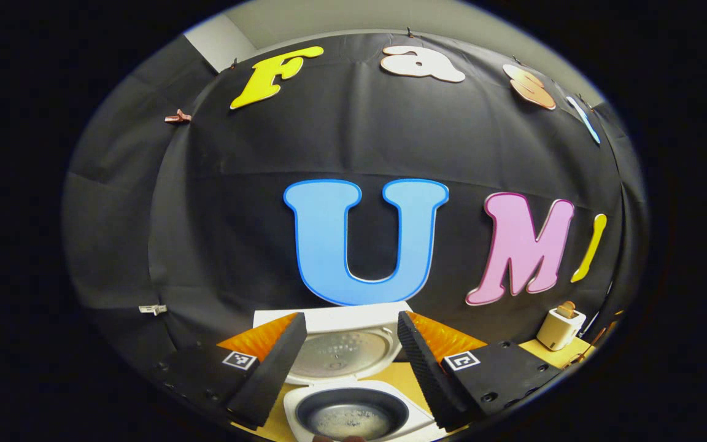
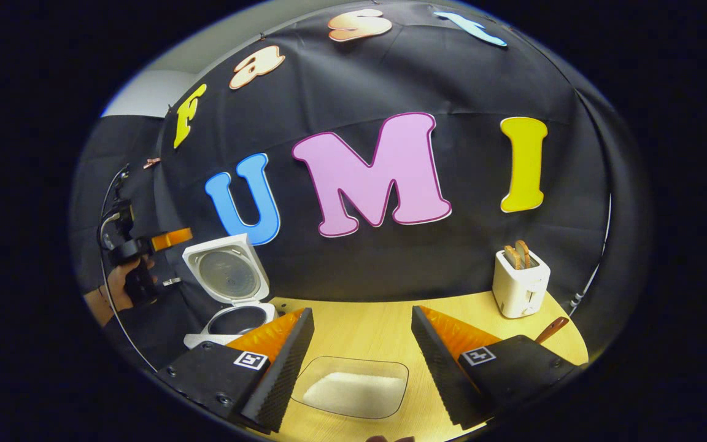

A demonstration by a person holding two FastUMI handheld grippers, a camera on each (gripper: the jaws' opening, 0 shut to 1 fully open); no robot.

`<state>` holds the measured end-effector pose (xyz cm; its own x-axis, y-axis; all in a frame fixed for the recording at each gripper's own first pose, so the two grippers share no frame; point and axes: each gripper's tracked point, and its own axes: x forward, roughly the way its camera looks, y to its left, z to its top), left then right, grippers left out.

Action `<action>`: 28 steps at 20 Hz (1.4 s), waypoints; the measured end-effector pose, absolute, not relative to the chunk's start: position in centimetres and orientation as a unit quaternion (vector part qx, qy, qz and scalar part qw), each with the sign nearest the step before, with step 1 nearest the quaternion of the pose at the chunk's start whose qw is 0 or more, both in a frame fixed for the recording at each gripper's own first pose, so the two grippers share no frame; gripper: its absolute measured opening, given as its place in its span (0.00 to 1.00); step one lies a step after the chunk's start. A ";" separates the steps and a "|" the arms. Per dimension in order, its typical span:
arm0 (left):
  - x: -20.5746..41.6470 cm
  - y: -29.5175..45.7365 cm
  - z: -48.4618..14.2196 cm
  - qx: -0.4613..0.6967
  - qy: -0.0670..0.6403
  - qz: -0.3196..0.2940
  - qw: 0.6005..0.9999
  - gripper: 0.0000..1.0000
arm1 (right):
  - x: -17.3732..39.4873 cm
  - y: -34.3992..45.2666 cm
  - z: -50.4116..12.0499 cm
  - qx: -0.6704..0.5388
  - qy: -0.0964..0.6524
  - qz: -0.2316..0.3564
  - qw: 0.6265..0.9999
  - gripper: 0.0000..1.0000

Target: Close the left gripper, press the button to open the rice cooker; take a wooden spoon from the chopstick holder with the right hand, scoop a spoonful of rice and pour it into the rice cooker, then put the wooden spoon back into the chopstick holder.

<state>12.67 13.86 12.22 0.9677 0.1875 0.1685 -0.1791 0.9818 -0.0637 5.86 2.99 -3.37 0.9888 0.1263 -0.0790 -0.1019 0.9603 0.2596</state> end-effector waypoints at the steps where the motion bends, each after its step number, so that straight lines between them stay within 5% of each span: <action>1: 13.6 14.2 12.7 -0.021 -0.089 0.094 0.991 0.95 | 5.8 3.2 -3.5 0.126 0.050 0.058 0.989 0.98; 16: 24.7 19.3 9.7 0.002 0.007 0.152 0.988 0.95 | 4.9 0.5 -2.9 0.124 0.047 0.013 0.991 0.98; 28: 17.8 14.6 5.2 -0.033 0.023 0.133 0.990 0.97 | 6.3 0.4 -4.1 0.147 0.058 0.027 0.987 0.98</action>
